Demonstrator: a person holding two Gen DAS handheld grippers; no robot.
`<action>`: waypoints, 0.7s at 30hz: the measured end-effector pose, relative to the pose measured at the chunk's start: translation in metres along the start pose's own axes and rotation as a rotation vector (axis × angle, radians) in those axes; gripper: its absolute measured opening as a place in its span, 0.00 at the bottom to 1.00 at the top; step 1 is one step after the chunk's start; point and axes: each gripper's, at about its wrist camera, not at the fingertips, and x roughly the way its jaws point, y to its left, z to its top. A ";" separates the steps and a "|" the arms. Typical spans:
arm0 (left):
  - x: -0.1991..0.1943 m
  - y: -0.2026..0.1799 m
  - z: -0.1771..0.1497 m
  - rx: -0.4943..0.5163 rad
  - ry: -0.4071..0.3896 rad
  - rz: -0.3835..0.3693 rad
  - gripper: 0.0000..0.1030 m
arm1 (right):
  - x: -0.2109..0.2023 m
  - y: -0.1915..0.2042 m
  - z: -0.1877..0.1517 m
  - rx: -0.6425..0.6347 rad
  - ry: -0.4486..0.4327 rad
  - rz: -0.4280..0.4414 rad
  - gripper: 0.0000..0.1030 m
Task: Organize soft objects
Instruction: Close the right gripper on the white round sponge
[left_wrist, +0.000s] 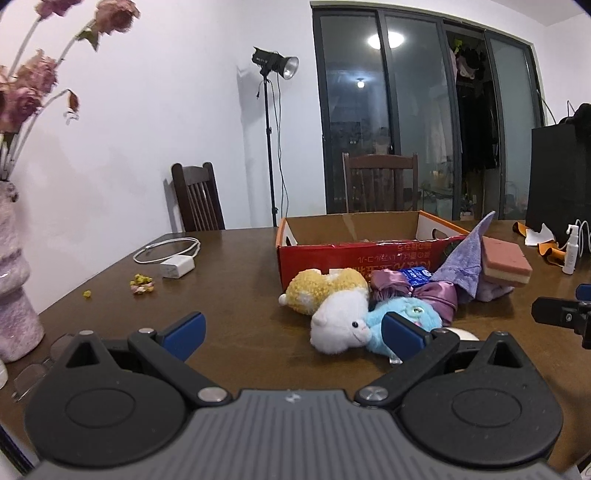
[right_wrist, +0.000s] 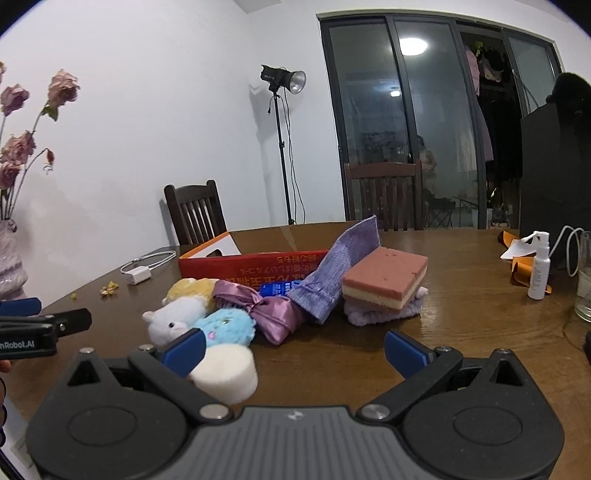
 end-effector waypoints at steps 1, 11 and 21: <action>0.006 -0.001 0.002 0.000 0.006 -0.007 1.00 | 0.005 -0.002 0.002 0.003 0.005 0.004 1.00; 0.066 -0.016 0.011 -0.051 0.180 -0.310 0.58 | 0.062 0.000 0.013 0.025 0.132 0.148 0.64; 0.073 -0.025 -0.009 -0.043 0.265 -0.423 0.40 | 0.096 -0.001 -0.004 0.120 0.253 0.274 0.35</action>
